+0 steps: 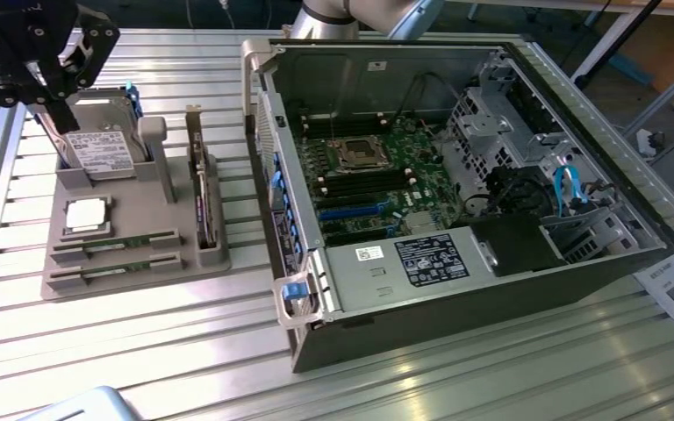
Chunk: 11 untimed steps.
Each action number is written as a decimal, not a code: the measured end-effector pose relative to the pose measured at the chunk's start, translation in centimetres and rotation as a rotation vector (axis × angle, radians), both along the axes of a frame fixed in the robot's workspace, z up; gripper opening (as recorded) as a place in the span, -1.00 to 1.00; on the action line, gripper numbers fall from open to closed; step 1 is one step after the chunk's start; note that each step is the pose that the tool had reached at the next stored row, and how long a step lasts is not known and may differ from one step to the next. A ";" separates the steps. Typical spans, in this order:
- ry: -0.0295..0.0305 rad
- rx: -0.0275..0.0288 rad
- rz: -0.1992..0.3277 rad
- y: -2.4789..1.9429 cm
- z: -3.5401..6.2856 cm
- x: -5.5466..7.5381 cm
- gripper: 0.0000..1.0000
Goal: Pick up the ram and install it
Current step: 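Pick up the ram and move it above insertion slot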
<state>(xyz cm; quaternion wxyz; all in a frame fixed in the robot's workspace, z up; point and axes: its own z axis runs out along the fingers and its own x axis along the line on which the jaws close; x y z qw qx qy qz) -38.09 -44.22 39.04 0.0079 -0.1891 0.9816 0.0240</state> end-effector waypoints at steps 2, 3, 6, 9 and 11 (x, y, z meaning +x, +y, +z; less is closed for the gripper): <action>0.0001 -0.0001 0.034 0.00 -0.02 0.0 -0.80; 0.0000 0.0000 0.055 0.00 -0.03 0.0 -0.80; 0.0000 -0.0001 0.106 0.00 -0.06 0.0 -0.80; 0.0000 0.0000 0.160 0.00 -0.09 0.0 -0.80; 0.0000 -0.0001 0.205 0.00 -0.12 0.0 -0.80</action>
